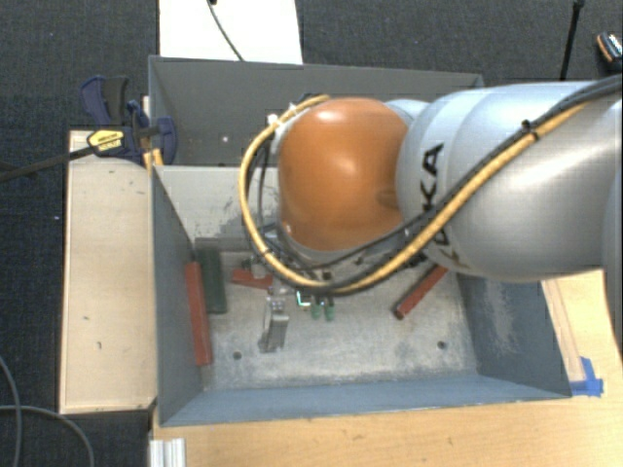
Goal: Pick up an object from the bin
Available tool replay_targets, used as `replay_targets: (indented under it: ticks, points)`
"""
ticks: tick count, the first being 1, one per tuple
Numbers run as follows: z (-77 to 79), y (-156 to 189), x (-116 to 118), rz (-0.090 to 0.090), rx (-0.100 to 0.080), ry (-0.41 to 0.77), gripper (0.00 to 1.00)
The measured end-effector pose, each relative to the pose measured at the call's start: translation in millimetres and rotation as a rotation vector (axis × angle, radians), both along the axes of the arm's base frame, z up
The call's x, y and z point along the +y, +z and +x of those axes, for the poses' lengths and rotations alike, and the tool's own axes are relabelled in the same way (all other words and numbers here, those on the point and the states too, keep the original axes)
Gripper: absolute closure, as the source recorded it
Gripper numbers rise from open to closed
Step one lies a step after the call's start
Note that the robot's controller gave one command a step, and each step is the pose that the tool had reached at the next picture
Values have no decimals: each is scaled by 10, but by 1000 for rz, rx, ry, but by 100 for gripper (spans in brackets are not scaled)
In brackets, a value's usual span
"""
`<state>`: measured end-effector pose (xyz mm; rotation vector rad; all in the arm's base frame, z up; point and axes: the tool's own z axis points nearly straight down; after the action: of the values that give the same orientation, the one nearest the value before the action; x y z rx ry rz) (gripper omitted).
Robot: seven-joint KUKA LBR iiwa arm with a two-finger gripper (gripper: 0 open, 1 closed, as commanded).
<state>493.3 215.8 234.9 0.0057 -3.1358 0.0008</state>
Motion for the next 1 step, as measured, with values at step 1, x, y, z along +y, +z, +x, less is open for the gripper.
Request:
replay_targets:
  ticks: [1]
  points:
    - [815,-830,-258,-1,-7,-273,0]
